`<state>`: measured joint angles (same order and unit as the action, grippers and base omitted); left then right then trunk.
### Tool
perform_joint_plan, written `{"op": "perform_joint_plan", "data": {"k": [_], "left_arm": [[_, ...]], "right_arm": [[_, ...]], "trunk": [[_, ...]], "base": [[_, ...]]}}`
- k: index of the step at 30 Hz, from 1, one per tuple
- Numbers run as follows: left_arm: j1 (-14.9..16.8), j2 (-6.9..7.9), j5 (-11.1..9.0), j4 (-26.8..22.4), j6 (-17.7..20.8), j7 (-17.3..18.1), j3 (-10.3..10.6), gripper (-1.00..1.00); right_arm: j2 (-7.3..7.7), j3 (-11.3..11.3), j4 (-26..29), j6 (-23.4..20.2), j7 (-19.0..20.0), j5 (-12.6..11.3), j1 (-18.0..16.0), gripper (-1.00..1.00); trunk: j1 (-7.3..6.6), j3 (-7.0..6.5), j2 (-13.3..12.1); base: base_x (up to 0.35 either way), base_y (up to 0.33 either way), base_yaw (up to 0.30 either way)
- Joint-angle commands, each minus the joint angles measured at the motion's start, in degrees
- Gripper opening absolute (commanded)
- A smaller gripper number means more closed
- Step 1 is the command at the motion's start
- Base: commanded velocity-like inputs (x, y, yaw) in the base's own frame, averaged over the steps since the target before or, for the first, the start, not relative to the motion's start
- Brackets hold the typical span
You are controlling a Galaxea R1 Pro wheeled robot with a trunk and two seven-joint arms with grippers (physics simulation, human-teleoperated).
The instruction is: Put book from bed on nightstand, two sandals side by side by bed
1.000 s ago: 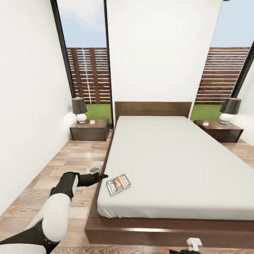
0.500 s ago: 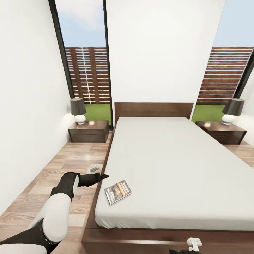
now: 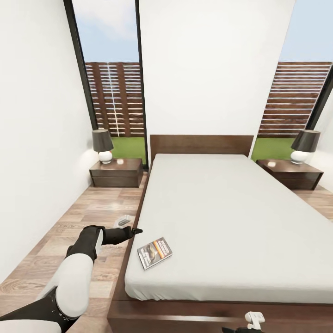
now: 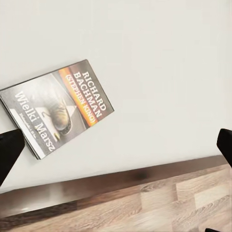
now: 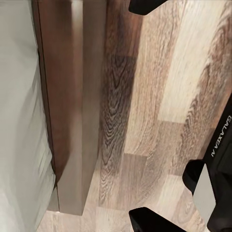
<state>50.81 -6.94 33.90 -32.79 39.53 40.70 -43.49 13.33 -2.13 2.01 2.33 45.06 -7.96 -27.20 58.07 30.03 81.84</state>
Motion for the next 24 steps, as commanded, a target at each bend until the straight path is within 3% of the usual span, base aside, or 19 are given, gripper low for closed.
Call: {"op": "perform_joint_plan", "data": {"k": [1, 8, 24], "left_arm": [[0.1, -0.09, 0.6, -0.1, 0.3, 0.5, -0.5, 1.00], [0.1, -0.11, 0.6, -0.1, 0.3, 0.5, -0.5, 1.00], [0.1, -0.18, 0.6, -0.1, 0.3, 0.5, -0.5, 1.00]], "right_arm": [[0.02, -0.2, -0.1, 0.1, 0.2, 0.0, 0.0, 1.00], [0.03, -0.2, -0.1, 0.1, 0.4, -0.1, 0.0, 1.00], [0.03, -0.2, -0.1, 0.1, 0.3, -0.1, 0.0, 1.00]], "trunk": [[0.00, 0.06, 0.0], [0.00, 0.06, 0.0], [-3.51, -2.81, -6.4]], "base": [[0.000, 0.000, 0.000], [0.000, 0.000, 0.000], [0.000, 0.000, 0.000]]}}
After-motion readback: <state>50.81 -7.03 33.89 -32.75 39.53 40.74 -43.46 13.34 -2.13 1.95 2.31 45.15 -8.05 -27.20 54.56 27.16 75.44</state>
